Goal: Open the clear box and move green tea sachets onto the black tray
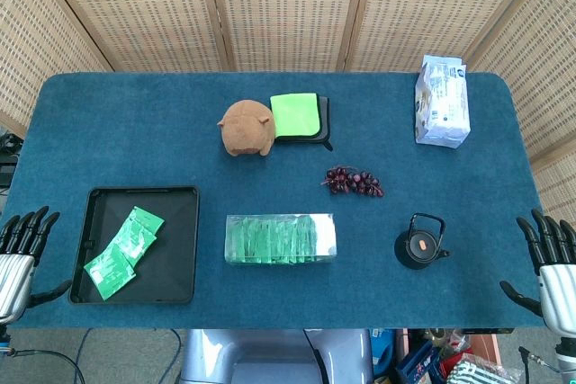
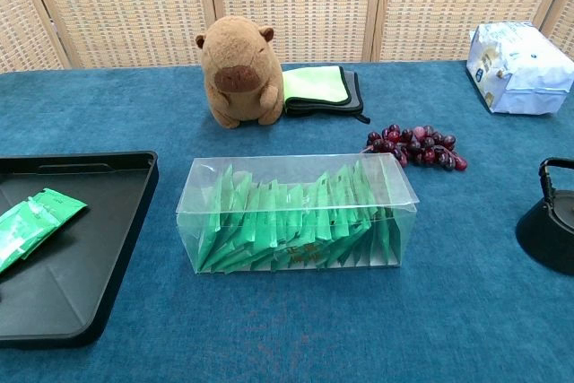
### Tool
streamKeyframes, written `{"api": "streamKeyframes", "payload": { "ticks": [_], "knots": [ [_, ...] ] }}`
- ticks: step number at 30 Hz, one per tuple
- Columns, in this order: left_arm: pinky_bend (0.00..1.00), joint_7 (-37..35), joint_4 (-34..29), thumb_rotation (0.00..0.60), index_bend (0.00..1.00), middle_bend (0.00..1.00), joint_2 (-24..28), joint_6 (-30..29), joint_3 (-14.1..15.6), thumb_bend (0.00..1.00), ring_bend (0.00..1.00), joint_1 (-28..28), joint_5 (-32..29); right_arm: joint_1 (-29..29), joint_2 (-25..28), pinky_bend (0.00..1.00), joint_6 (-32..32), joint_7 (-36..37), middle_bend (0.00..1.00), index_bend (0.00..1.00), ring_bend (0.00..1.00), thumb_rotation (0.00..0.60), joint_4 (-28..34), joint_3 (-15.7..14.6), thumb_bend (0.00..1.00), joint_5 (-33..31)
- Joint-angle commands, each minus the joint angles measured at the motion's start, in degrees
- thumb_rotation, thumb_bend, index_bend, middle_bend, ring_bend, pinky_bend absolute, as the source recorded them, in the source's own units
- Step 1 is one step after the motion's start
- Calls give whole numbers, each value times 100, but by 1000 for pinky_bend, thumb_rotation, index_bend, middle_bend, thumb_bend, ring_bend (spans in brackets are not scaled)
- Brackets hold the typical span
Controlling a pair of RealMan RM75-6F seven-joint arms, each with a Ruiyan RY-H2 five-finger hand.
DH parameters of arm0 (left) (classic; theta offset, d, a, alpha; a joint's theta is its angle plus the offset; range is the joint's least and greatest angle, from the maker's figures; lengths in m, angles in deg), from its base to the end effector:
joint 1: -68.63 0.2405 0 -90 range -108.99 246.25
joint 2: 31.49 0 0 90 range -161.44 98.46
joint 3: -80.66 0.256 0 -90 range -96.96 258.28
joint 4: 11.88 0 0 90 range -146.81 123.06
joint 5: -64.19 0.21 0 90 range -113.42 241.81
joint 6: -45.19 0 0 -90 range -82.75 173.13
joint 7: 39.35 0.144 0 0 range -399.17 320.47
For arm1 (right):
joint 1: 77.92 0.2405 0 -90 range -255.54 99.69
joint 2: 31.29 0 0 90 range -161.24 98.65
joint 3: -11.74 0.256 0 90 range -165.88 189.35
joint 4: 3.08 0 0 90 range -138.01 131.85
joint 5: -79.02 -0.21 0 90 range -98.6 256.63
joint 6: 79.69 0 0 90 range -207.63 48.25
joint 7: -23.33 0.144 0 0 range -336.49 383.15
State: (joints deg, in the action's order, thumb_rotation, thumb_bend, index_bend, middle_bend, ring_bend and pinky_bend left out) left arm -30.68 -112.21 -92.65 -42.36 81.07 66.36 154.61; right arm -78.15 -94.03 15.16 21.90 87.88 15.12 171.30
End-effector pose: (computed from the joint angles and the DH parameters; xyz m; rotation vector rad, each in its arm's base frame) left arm -0.2865 0.1538 0.1578 -1.4560 -0.8595 -0.8588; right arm -0.3067 -0.1535 0.1857 1.3516 -0.7255 0.9522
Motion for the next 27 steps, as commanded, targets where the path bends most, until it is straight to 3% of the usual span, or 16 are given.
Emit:
{"api": "streamKeyframes", "payload": {
  "ticks": [1, 9, 13, 17, 22, 27],
  "knots": [
    [0, -2, -1, 600, 0, 0, 2, -1, -4, 47, 0, -1, -4, 2, 2, 0, -10, 11, 0, 0, 0, 600, 6, 1, 0, -3],
    [0, -43, 24, 600, 0, 0, -11, 33, -12, 46, 0, -27, -1, -4, 10, 0, -36, 52, 0, 0, 0, 600, 1, -4, 0, -27],
    [0, -505, 0, 600, 0, 0, 36, 211, 25, 46, 0, -245, 359, -5, 34, 0, -43, 104, 0, 0, 0, 600, 0, 30, 0, -91],
    [0, -648, -198, 600, 0, 0, 195, 934, -9, 46, 0, -863, 786, 19, 55, 0, -98, 159, 0, 0, 0, 600, 10, 73, 0, -174],
    [0, -122, -823, 600, 0, 0, 220, 1939, -223, 46, 0, -1583, 709, 46, 35, 0, -157, 100, 0, 0, 0, 600, 2, 92, 0, -220],
    [0, 387, -1020, 600, 0, 0, -121, 2637, -512, 46, 0, -2160, 432, 66, 22, 0, -233, 98, 0, 0, 0, 600, -23, 106, 0, -294]
  ]
}}
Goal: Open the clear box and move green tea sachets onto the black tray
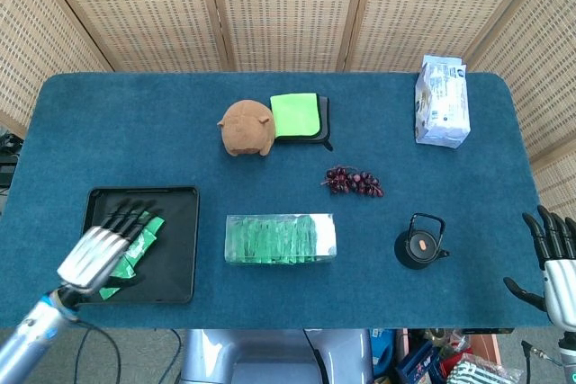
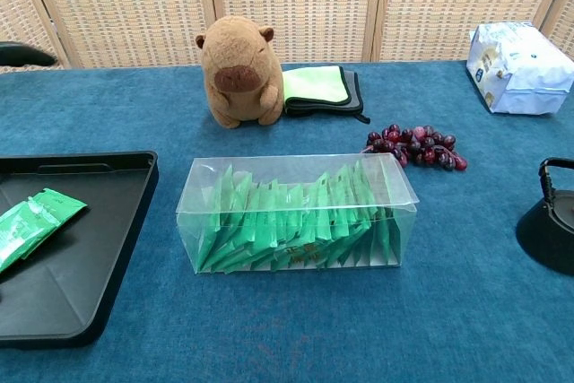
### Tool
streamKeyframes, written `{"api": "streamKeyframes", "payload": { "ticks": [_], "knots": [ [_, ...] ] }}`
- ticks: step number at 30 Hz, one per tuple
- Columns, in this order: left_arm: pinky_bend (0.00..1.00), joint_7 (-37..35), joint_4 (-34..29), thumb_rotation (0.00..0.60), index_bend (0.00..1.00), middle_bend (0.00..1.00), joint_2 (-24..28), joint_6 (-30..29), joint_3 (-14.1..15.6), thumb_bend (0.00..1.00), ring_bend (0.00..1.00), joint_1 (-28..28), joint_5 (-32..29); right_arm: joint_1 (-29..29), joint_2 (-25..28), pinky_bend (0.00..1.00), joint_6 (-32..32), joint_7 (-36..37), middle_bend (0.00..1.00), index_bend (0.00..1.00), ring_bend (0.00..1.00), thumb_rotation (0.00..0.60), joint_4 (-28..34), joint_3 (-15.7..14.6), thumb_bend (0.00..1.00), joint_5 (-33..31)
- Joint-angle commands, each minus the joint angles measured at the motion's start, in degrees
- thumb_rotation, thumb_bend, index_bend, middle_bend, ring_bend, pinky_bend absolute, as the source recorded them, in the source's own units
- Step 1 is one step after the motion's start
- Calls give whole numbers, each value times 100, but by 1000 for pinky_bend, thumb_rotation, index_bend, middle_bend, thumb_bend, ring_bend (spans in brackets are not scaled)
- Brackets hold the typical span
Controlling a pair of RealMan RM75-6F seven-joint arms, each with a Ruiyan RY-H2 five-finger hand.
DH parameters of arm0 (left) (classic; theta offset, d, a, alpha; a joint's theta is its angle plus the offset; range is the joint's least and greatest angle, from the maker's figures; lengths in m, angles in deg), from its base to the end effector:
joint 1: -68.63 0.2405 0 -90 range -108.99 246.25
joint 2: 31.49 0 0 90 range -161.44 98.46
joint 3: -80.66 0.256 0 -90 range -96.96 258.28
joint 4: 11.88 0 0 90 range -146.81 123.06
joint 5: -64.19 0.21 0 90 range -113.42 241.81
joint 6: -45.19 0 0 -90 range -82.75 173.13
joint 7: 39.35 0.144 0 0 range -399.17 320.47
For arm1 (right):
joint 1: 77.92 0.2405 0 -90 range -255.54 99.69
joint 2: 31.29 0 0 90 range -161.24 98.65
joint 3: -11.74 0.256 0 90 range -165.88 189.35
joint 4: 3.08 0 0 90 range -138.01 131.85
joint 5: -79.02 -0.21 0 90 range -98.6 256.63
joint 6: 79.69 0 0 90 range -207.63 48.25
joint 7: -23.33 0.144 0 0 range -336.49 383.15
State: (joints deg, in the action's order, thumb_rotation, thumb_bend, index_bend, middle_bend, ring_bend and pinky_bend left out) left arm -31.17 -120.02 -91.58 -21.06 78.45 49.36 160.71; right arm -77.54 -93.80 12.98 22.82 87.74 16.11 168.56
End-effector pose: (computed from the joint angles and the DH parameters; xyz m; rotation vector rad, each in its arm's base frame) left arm -0.1984 0.2182 0.1073 -1.9368 -0.8482 -1.0004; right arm -0.3130 -0.1610 0.1878 1.3267 -0.7579 0.9301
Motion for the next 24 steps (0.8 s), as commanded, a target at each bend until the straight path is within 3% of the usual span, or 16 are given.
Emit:
{"api": "streamKeyframes", "payload": {
  "ticks": [1, 8, 16, 24],
  "knots": [
    [0, 539, -245, 600, 0, 0, -330, 649, -313, 46, 0, -578, -274, 8, -1, 0, -29, 19, 0, 0, 0, 600, -16, 14, 0, -42],
    [0, 866, 43, 600, 0, 0, -1277, 1829, -869, 46, 0, -1640, -1327, 10, 36, 0, -124, 210, 0, 0, 0, 600, -96, 92, 0, -273],
    [0, 1379, 305, 600, 0, 0, -1770, 2345, -1017, 46, 0, -2317, -2143, 7, 45, 0, -228, 311, 0, 0, 0, 600, -178, 145, 0, -478],
    [0, 1683, 683, 600, 0, 0, -2217, 2416, -993, 46, 0, -2752, -2793, 3, 63, 0, -293, 411, 0, 0, 0, 600, -239, 204, 0, -635]
  ]
}}
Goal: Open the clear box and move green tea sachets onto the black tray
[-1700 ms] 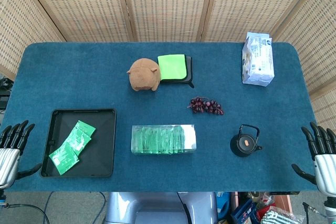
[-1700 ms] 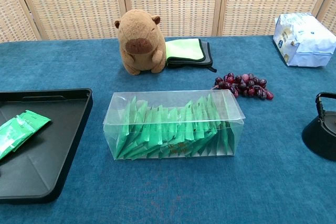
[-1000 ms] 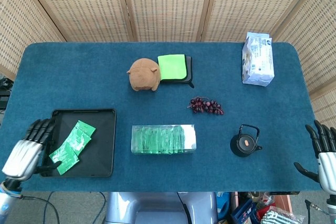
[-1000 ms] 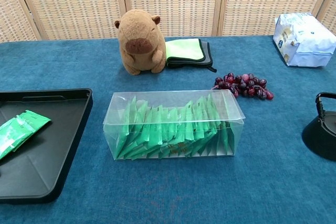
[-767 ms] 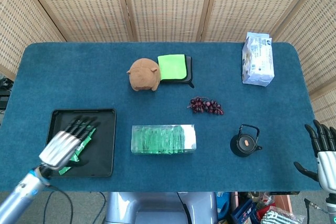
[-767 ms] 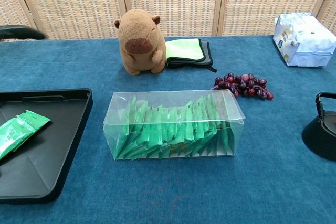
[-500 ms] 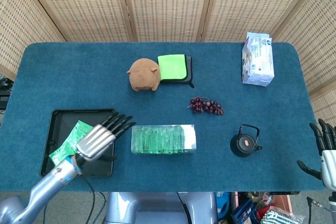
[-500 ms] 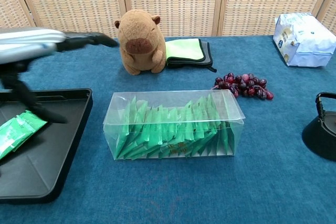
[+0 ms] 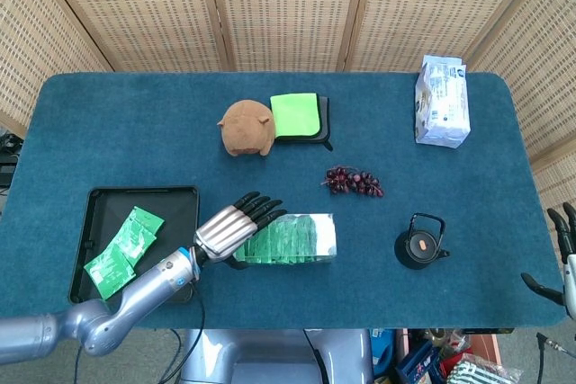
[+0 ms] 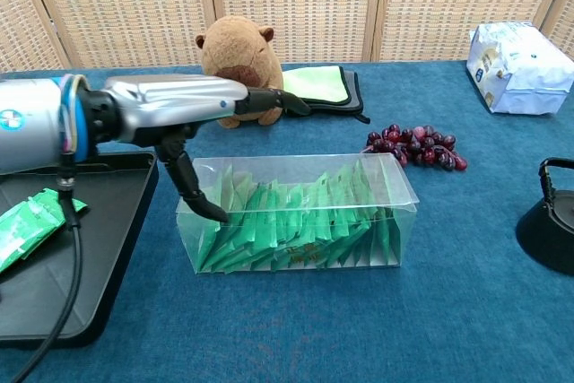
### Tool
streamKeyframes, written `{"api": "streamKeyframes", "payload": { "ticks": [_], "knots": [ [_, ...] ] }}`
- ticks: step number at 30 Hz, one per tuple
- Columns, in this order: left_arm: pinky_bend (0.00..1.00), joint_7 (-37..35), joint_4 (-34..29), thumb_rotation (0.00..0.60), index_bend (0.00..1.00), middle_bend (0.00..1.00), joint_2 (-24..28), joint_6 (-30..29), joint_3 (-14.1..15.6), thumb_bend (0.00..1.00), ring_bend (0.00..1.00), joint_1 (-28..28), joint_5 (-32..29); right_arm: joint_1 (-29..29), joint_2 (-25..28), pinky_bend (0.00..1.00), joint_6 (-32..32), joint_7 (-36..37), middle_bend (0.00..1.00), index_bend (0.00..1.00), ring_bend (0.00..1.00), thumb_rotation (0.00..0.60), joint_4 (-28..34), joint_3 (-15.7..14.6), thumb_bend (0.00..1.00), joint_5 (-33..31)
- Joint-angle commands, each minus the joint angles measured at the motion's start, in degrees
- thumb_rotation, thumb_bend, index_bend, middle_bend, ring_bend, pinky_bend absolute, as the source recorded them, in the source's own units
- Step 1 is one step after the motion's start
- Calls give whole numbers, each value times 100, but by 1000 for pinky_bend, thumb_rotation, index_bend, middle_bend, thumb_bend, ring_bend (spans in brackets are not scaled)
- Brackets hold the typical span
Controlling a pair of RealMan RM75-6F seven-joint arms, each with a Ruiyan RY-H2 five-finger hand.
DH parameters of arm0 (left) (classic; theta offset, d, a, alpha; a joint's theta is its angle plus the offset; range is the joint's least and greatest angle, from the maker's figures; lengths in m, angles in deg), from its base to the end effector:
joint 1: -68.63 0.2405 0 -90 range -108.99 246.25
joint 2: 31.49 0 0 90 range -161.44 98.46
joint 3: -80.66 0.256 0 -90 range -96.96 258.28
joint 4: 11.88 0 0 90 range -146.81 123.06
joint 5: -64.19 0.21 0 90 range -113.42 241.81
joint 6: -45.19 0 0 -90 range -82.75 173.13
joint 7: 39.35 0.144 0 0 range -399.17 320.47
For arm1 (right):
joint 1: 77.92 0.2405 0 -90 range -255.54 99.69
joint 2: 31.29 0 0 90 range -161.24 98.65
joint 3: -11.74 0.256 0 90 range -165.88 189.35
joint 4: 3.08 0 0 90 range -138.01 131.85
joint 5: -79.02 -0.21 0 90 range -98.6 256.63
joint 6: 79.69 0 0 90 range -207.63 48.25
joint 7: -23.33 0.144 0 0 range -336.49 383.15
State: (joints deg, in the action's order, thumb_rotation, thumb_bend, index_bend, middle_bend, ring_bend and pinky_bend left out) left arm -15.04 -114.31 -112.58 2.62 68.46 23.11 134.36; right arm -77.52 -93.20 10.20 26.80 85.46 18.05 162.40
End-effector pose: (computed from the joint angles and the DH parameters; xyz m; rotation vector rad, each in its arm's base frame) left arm -0.0723 0.2967 -0.0112 -2.2698 -0.8404 -0.9839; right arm -0.3348 -0.1676 0.2013 1.2338 -0.8166 0.8880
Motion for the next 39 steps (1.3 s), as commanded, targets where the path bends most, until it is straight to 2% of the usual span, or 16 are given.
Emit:
{"api": "streamKeyframes", "payload": {
  "ticks": [1, 23, 31, 34, 39],
  "knots": [
    [0, 73, 134, 600, 0, 0, -142, 52, 7, 46, 0, -155, -200, 3, 3, 0, -21, 20, 0, 0, 0, 600, -16, 13, 0, -28],
    [0, -16, 448, 600, 0, 0, -373, -58, 82, 46, 0, -632, -724, 36, 29, 0, -156, 156, 0, 0, 0, 600, -93, 49, 0, -129],
    [0, 74, 540, 600, 0, 0, -481, -84, 242, 52, 0, -792, -922, 46, 25, 0, -190, 148, 0, 0, 0, 600, -107, 50, 0, -145],
    [0, 62, 551, 600, 0, 0, -502, -117, 284, 148, 0, -819, -949, 52, 23, 0, -210, 162, 0, 0, 0, 600, -116, 55, 0, -161],
    [0, -1, 540, 600, 0, 0, -477, -193, 310, 407, 0, -843, -944, 65, 26, 0, -253, 187, 0, 0, 0, 600, -133, 55, 0, -178]
  ]
}}
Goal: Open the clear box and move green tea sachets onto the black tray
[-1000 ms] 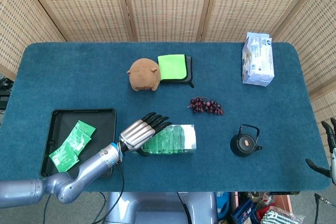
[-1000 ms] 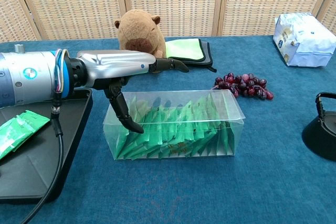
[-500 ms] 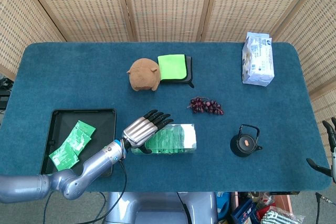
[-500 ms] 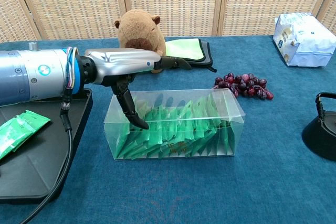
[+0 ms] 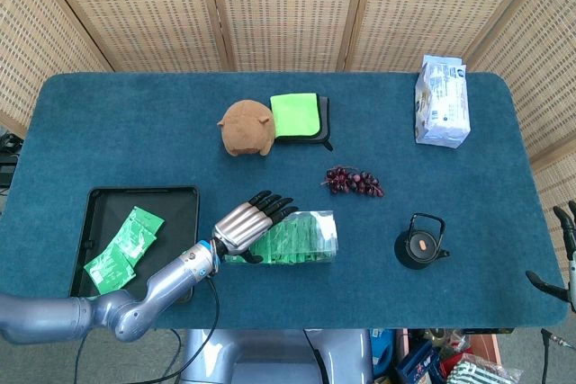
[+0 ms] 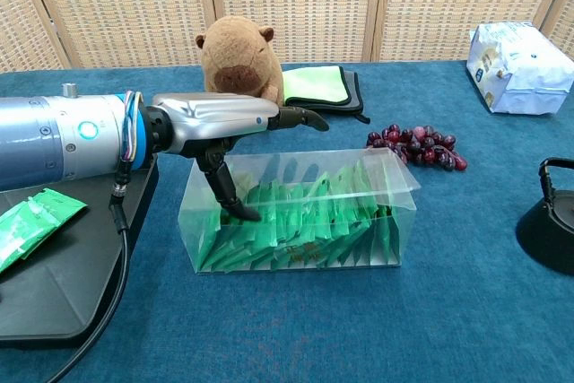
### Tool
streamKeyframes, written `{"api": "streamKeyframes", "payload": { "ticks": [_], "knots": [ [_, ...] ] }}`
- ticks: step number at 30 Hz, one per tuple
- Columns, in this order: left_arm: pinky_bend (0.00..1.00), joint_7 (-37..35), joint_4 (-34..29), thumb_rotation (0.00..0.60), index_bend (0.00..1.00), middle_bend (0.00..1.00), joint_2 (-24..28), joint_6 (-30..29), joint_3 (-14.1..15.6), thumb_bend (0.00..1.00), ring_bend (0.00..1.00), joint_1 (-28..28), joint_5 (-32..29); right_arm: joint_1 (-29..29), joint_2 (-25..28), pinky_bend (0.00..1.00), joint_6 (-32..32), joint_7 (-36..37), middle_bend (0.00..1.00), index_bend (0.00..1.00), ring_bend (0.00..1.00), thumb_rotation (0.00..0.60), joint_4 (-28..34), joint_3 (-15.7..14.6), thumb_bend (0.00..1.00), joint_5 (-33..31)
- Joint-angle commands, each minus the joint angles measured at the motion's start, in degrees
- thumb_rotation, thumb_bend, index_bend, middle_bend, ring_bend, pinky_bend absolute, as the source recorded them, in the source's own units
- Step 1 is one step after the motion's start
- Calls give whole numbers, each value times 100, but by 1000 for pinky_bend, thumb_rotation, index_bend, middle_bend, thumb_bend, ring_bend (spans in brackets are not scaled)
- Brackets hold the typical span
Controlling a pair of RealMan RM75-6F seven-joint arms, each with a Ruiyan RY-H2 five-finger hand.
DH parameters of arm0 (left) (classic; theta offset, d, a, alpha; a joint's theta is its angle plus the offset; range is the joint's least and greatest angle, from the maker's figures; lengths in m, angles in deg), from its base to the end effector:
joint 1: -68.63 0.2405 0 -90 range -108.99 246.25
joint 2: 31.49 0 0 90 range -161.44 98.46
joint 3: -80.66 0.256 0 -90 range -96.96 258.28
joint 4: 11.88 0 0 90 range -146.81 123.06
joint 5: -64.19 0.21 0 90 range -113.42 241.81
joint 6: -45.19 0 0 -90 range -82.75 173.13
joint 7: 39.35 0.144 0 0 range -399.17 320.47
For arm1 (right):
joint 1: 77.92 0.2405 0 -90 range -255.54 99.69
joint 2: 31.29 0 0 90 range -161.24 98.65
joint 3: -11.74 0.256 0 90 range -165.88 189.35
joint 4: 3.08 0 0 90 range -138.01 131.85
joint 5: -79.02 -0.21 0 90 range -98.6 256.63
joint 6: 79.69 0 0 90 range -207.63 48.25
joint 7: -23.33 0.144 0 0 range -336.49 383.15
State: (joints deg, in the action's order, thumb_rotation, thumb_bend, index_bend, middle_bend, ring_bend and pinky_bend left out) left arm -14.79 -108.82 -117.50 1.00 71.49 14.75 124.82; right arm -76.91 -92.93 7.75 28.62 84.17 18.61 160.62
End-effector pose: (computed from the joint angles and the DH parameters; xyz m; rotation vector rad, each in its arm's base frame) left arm -0.0587 0.3126 -0.0391 -2.2736 -0.8948 -0.9327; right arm -0.3433 -0.1731 0.2040 1.2220 -0.8488 0.8700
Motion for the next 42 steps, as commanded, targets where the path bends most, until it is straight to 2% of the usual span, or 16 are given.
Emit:
{"api": "streamKeyframes", "payload": {
  "ticks": [1, 3, 9, 18, 28, 37, 42],
  "knots": [
    [0, -42, -17, 600, 0, 0, 26, -46, 8, 429, 0, -11, 16, 7, 0, 0, -15, 11, 0, 0, 0, 600, -4, -2, 0, 1],
    [0, -60, -28, 600, 0, 0, 47, -68, 11, 461, 0, -19, 26, 10, 3, 0, -28, 28, 0, 0, 0, 600, -2, -7, 0, 4],
    [0, -147, -106, 600, 0, 0, 168, -161, -29, 464, 0, -41, 61, 18, 5, 0, -62, 67, 0, 0, 0, 600, -22, -4, 0, -17],
    [0, -334, -293, 600, 1, 0, 523, -302, -298, 464, 0, -108, -81, 41, -11, 0, -122, 50, 0, 0, 0, 600, -38, -8, 0, -40],
    [0, -604, 139, 600, 58, 0, 636, -205, -497, 464, 0, -226, -515, 71, -23, 0, -210, 57, 0, 0, 0, 600, -77, 2, 0, -102],
    [0, -672, 281, 600, 165, 0, 690, -20, -412, 464, 0, -300, -702, 100, -48, 0, -278, 7, 0, 0, 0, 600, -87, 3, 0, -142],
    [0, -539, 292, 600, 294, 0, 682, -2, -340, 510, 0, -380, -849, 100, -50, 0, -278, -2, 0, 0, 0, 600, -81, 2, 0, -145]
  ]
}}
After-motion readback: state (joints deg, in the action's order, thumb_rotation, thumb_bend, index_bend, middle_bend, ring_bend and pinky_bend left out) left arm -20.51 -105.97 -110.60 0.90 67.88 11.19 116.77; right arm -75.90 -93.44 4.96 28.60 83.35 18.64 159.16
